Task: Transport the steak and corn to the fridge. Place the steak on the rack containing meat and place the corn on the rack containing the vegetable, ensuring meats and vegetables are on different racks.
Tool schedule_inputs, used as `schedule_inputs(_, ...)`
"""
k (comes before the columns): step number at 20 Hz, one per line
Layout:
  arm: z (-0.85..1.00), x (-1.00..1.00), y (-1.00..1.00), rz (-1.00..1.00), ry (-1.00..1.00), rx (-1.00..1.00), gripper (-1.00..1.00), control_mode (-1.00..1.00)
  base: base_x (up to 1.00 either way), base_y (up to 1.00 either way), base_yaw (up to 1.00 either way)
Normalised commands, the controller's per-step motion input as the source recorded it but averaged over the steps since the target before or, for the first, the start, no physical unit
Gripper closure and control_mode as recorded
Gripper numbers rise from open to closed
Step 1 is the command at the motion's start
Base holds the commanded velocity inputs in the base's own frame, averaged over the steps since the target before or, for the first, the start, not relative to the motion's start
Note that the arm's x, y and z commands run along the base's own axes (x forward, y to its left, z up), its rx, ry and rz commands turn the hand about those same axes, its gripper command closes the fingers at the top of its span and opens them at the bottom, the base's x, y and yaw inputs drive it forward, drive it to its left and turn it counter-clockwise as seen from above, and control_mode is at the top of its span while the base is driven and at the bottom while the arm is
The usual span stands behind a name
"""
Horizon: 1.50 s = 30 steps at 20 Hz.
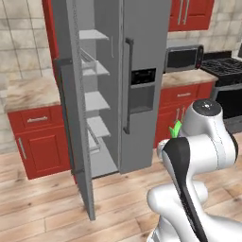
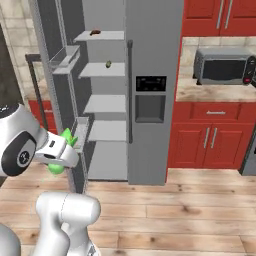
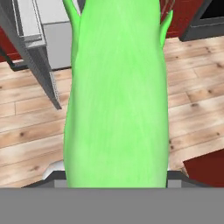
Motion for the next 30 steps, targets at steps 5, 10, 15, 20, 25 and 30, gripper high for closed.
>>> schedule_inputs(5, 0.00, 0.00, 0.00, 0.00, 0.00, 0.00, 1.00, 1.00, 0.99, -0.14, 0.16)
schedule_inputs(10, 0.00, 0.00, 0.00, 0.00, 0.00, 0.00, 1.00, 1.00, 1.00, -0.03, 0.12)
schedule_inputs(15, 0.00, 0.00, 0.00, 0.00, 0.00, 0.00, 1.00, 1.00, 0.86, -0.37, 0.23)
schedule_inputs(20, 0.00, 0.00, 0.00, 0.00, 0.00, 0.00, 1.00, 1.00, 0.75, -0.34, 0.38)
schedule_inputs(25, 0.00, 0.00, 0.00, 0.00, 0.00, 0.00, 1.00, 1.00, 0.45, -0.48, 0.38)
schedule_inputs(30, 0.00, 0.00, 0.00, 0.00, 0.00, 0.00, 1.00, 1.00, 0.40, -0.37, 0.26)
